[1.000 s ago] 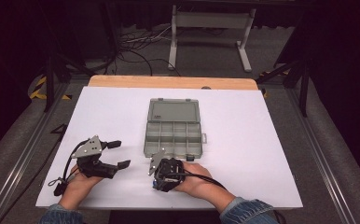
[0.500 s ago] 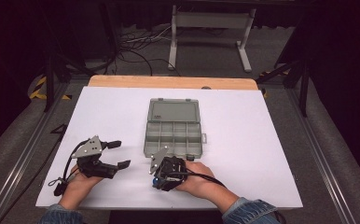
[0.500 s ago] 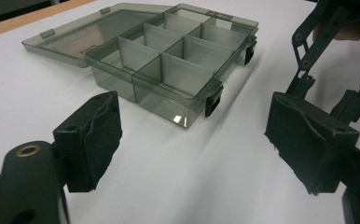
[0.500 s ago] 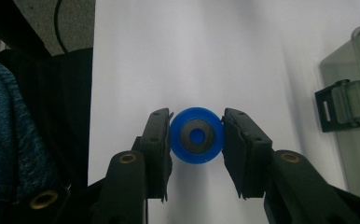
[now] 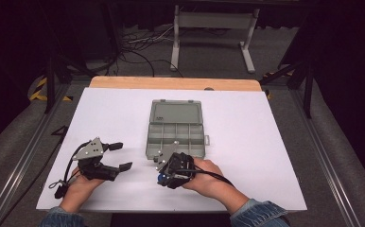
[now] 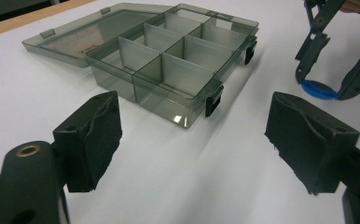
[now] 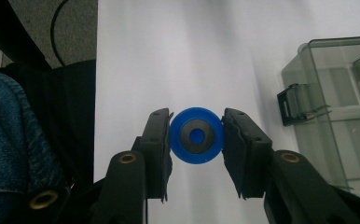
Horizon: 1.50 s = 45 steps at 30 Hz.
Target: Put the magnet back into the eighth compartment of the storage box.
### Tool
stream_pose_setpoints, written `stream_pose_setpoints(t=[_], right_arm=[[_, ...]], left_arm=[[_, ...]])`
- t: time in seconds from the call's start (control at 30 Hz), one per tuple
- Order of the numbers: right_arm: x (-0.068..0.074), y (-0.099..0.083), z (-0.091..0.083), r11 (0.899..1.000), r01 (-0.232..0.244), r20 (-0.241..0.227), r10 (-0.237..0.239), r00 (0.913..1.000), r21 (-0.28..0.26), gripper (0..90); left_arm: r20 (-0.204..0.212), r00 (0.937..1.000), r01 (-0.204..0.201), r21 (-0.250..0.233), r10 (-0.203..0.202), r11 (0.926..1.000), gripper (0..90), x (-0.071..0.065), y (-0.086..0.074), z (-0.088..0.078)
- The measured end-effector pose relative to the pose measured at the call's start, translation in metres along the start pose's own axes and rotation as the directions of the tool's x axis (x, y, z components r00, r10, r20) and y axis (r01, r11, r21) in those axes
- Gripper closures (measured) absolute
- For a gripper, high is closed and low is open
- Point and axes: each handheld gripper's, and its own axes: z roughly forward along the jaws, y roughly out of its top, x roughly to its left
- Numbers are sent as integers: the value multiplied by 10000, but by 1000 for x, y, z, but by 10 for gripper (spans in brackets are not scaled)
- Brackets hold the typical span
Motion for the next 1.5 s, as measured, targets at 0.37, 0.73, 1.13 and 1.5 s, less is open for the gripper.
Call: stream_pose_setpoints(t=[0.37, 0.73, 1.13, 1.5], right_arm=[[-5, -1, -18, 9997, -145, 198, 149, 9997, -201, 628], [-15, -9, -34, 9986, -470, 620, 484, 9969, -250, 628], [-31, -22, -52, 9933, -1062, 1111, 1107, 9876, -456, 628], [-46, -33, -65, 9858, -1580, 1467, 1648, 9754, -571, 628]], left_arm=[[-10, 10000, -14, -6, 14, 10000, 187, 0, 0, 0], [-38, 10000, -17, -11, 17, 10000, 187, 0, 0, 0], [-37, 10000, 4, 11, -4, 10000, 187, 0, 0, 0], [-29, 10000, 22, 16, -22, 10000, 186, 0, 0, 0]])
